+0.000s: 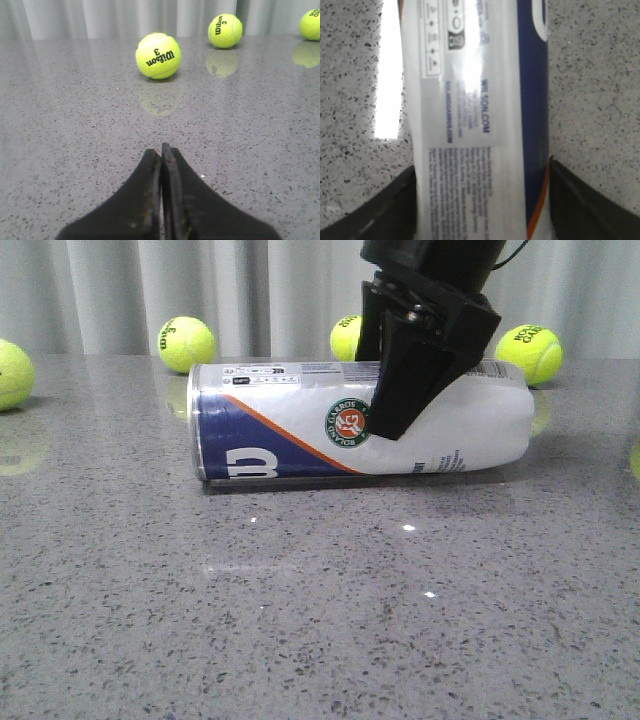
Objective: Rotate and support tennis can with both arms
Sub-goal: 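Lift the can with the right gripper, swing it toward the left gripper, set it down, then open the right gripper and withdraw it from the lying can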
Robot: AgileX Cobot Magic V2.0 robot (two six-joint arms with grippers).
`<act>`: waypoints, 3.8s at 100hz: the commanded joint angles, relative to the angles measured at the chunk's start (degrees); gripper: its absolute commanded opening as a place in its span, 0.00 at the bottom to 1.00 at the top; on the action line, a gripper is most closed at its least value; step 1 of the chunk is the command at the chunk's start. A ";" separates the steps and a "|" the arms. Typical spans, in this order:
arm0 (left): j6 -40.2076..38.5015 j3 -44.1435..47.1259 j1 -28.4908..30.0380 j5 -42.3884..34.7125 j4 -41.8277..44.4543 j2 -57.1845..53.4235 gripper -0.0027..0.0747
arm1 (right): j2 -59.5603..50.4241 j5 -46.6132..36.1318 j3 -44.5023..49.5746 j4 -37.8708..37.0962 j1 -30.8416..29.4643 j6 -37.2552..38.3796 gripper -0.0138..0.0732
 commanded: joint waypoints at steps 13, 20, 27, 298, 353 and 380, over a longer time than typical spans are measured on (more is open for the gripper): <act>-0.07 2.69 0.07 -4.47 -0.60 -2.20 0.01 | -2.08 -1.10 -1.76 1.50 -0.07 -0.68 0.59; -0.07 2.69 0.07 -4.47 -0.60 -2.20 0.01 | -2.08 -0.95 -1.76 1.74 -0.07 -0.62 0.68; -0.07 2.69 0.07 -4.47 -0.60 -2.20 0.01 | -2.08 -0.89 -1.76 2.56 -0.07 -0.22 0.83; 0.05 2.69 0.07 -4.47 0.91 -2.20 0.01 | -76.65 -23.85 56.06 -18.72 -26.02 84.06 0.08; 0.05 2.69 0.07 -11.21 1.05 -2.20 0.01 | -98.25 -24.96 60.75 -20.14 -26.02 83.83 0.08; 0.05 1.97 0.07 -15.10 1.05 -2.20 0.01 | -98.25 -25.16 60.75 -20.13 -26.02 83.83 0.08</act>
